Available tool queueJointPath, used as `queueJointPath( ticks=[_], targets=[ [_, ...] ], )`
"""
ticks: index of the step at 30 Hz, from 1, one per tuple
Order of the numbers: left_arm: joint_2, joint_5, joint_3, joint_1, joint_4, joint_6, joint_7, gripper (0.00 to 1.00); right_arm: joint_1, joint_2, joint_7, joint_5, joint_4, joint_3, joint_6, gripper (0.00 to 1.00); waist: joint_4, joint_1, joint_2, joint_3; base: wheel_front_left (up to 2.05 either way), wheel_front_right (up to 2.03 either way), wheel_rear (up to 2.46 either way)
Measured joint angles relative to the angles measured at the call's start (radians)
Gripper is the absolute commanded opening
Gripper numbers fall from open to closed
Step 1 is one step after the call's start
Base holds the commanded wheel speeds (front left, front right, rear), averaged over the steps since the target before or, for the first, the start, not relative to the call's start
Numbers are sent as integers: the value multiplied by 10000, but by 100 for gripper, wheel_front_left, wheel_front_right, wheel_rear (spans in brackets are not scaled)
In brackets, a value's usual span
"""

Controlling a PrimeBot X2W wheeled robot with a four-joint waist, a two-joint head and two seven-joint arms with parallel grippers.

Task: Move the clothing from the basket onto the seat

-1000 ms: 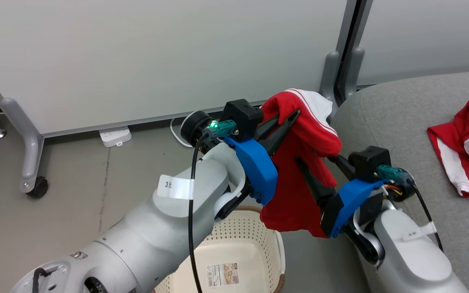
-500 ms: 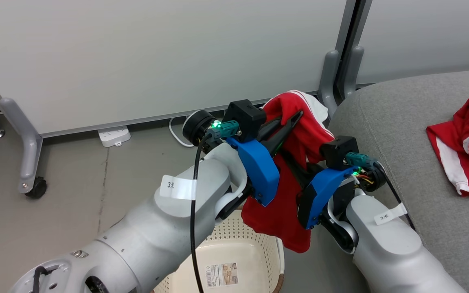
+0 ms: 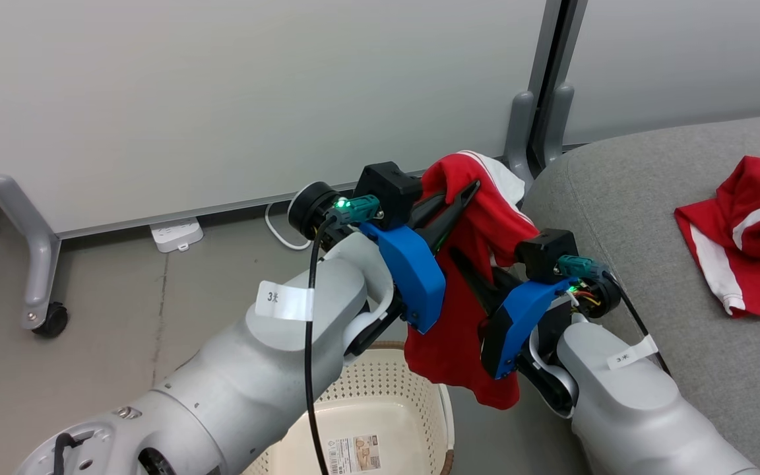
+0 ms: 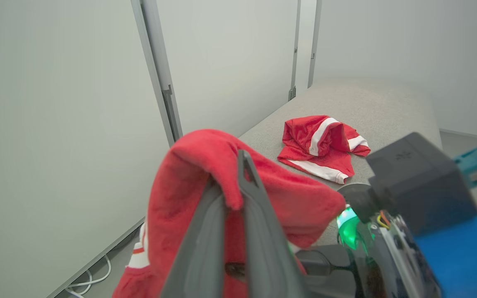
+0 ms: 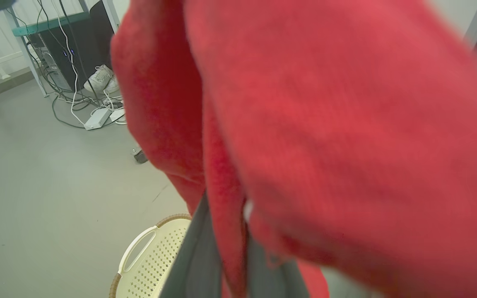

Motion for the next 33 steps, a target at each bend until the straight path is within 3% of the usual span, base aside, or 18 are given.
queueJointPath(
  ticks=[7, 8, 9, 17, 27, 33],
  targets=[
    [-2, -104, 27, 108, 52, 0, 0, 1, -36, -17, -221, 345, 259, 405, 0, 0, -28, 0, 0, -99, 0, 0, 0],
    [0, -102, 56, 128, 59, 0, 0, 47, -44, -19, -251, 410, 282, 462, 0, 0, -33, 0, 0, -110, 0, 0, 0],
    [2, -100, 98, 145, 61, 0, 0, 100, -56, -21, -295, 441, 305, 518, 0, 0, -41, -1, 0, -118, 0, 0, 0],
    [251, 784, 1718, 1009, -468, 6, -12, 100, -245, -150, -510, 673, 426, 790, 0, 0, -132, -1, 0, -114, 0, 0, 0],
    [1329, 3243, 4778, 4107, -2299, 84, -17, 100, -403, -397, -683, 788, 280, 851, -2, 0, -224, -1, 0, 115, 0, 0, 0],
    [1630, 4358, 6376, 5829, -3135, 82, -15, 100, -433, -568, -740, 775, 58, 732, 0, 0, -243, -1, 0, 267, 0, 0, 0]
  ],
)
